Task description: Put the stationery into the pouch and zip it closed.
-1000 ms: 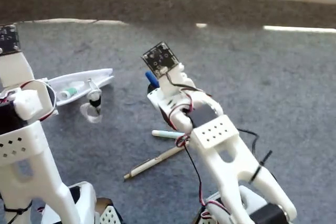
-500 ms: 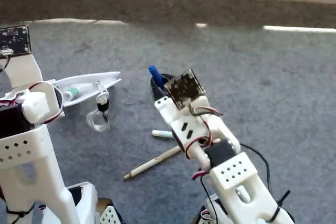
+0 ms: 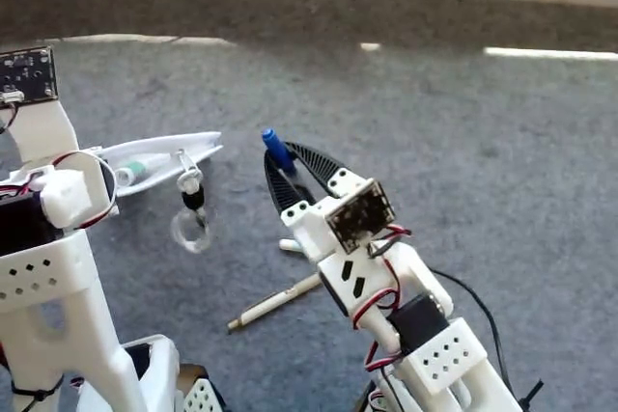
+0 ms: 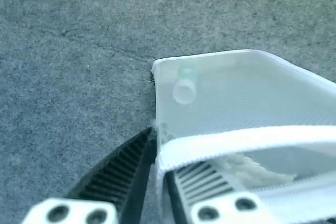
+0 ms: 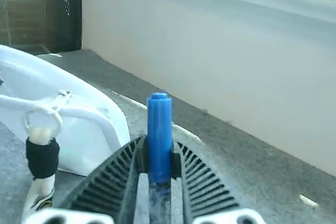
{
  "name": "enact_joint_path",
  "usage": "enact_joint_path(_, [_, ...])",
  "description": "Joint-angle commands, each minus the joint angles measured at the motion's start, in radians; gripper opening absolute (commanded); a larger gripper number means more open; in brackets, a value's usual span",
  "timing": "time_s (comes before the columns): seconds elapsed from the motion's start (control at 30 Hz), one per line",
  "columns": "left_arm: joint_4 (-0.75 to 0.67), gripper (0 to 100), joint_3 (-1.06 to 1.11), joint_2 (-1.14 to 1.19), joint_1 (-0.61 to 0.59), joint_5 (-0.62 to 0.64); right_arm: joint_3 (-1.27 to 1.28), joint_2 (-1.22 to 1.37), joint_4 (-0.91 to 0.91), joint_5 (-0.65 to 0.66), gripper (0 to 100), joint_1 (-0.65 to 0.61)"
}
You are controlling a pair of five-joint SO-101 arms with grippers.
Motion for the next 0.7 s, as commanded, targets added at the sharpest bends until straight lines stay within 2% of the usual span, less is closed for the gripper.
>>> enact_joint_path(0.0, [-0.015, 1, 0.007, 0.010, 0.021, 0.009, -0.015, -0.067, 0.039, -0.035, 0.5, -0.010])
enact_joint_path(0.67, [-0.015, 1, 0.007, 0.010, 0.021, 0.009, 0.031, -0.433, 0.059, -0.035, 0.5, -0.171])
